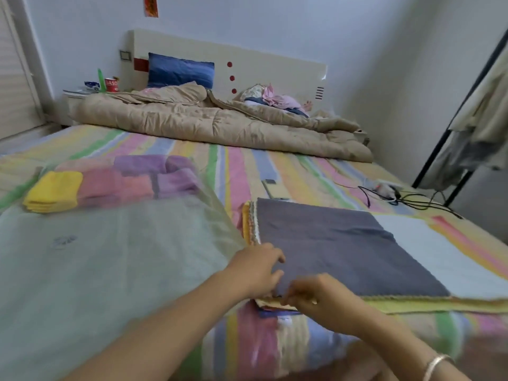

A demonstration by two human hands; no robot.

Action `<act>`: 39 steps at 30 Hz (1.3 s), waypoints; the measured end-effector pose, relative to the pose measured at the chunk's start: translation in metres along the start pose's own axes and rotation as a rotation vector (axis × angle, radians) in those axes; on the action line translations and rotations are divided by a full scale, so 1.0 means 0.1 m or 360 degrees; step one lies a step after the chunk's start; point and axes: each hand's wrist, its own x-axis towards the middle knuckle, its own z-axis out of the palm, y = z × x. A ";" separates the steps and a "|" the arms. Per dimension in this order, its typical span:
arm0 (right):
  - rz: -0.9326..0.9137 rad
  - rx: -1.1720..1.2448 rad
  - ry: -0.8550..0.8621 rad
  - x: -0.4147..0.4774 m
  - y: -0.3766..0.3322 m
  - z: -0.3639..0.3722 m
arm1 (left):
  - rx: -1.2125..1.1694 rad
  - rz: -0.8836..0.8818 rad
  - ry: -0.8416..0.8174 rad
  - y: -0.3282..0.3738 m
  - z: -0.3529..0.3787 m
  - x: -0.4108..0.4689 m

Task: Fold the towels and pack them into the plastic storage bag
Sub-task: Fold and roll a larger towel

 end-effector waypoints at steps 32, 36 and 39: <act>0.0380 -0.0391 0.0436 -0.26 1.88 -0.52 | -0.0654 -0.0555 0.0418 -0.06 0.45 0.69; 0.0619 -0.0361 0.0658 -0.33 2.32 -0.76 | -0.0715 -0.0719 0.0545 -0.12 0.41 0.87; 0.0690 -0.0260 0.0773 -0.30 2.60 -0.89 | -0.0657 -0.0756 0.0640 -0.21 0.38 1.02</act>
